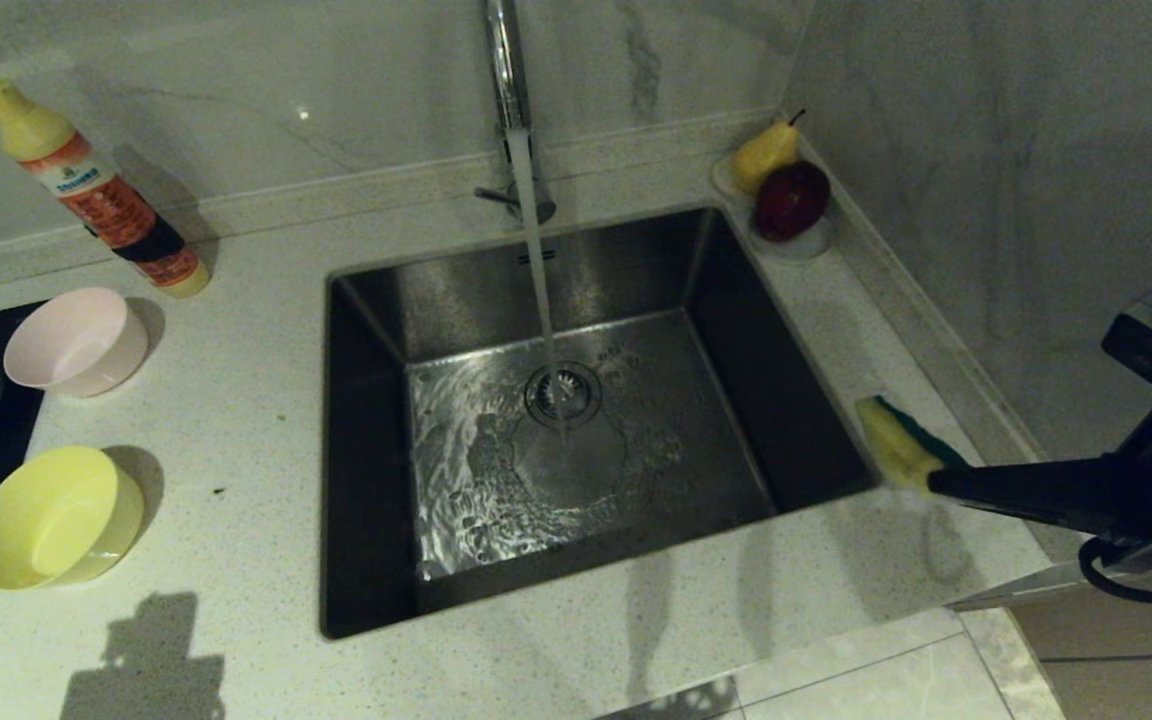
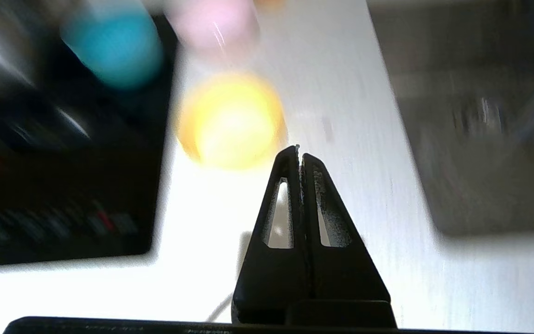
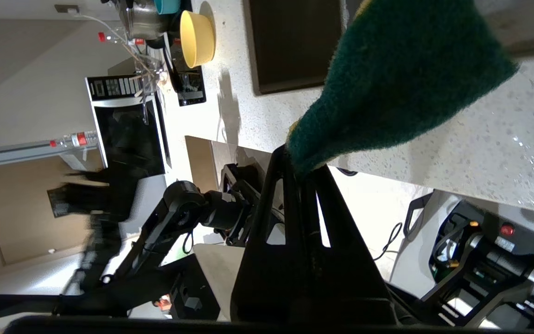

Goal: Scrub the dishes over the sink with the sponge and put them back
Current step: Put down the sponge

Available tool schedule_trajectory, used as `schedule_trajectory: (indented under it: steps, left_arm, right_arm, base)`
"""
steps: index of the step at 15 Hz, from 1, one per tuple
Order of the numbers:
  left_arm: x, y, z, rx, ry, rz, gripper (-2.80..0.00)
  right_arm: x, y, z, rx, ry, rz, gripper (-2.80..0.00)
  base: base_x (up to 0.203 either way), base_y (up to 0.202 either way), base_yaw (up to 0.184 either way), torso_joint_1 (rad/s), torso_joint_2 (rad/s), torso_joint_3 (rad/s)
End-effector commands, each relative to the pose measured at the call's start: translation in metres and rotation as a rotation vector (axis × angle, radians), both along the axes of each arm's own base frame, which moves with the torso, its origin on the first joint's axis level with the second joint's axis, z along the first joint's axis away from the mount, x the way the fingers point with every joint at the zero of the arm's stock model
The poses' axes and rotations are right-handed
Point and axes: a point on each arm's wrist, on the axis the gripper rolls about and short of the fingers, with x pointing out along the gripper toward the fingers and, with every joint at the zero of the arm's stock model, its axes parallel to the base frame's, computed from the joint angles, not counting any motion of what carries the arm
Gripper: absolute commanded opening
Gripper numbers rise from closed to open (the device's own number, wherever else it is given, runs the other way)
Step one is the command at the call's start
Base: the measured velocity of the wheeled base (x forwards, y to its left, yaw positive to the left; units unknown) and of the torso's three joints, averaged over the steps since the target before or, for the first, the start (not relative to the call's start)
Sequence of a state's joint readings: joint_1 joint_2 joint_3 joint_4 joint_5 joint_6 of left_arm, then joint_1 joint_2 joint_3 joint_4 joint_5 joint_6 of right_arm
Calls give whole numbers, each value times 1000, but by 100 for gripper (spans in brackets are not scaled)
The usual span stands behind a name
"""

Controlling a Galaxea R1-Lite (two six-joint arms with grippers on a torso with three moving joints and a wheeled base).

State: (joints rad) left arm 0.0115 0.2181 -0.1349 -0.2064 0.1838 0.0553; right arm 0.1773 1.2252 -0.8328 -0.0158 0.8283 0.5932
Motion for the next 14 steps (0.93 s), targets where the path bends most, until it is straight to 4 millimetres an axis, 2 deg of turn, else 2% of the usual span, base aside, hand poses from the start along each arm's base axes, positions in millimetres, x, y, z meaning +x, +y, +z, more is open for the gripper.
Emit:
schedule_trajectory:
  steps: [1,4,8,14]
  left_arm:
    - [-3,-1,-41,14,28,-58,-280]
    - [-10,-2,-56,18,29,-110,-280]
    - [-11,-3,-56,53,38,-129,-280]
    - [-9,-3,-62,-82,34,-172,-280]
  right_arm:
    - [-2,1,4,6,-17,9,-280]
    - [-2,1,12,10,-44,9,-280]
    - [-7,1,16,-10,-99,16,-280]
    - [-6,0,18,-197,-261,-145,-280]
  base:
    - [0,0,0,0,0,0]
    - [0,0,0,0,0,0]
    - [0,0,0,0,0,0]
    - [0,0,0,0,0,0]
